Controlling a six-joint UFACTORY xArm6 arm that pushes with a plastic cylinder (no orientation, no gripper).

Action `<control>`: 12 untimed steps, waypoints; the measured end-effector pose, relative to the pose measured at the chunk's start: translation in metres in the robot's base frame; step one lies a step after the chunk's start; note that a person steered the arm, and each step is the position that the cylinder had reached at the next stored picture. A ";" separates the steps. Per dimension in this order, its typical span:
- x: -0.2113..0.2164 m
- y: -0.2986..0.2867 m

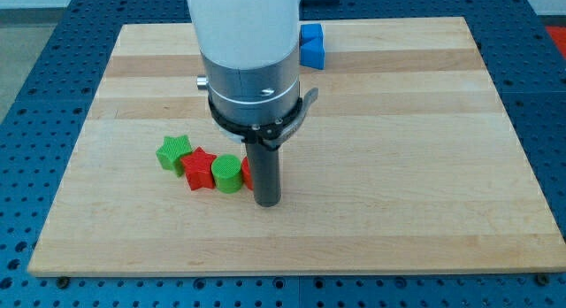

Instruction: Move the arm above the red circle

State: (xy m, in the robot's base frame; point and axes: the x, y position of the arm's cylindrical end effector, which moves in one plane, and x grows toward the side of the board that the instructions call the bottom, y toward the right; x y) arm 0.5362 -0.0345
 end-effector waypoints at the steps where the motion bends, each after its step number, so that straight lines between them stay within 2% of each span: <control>1: -0.002 0.001; 2: -0.002 0.001; 3: -0.002 0.035; 4: -0.030 0.068; 6: -0.071 0.072; 7: -0.086 0.069; 9: -0.088 0.051; 12: -0.097 -0.011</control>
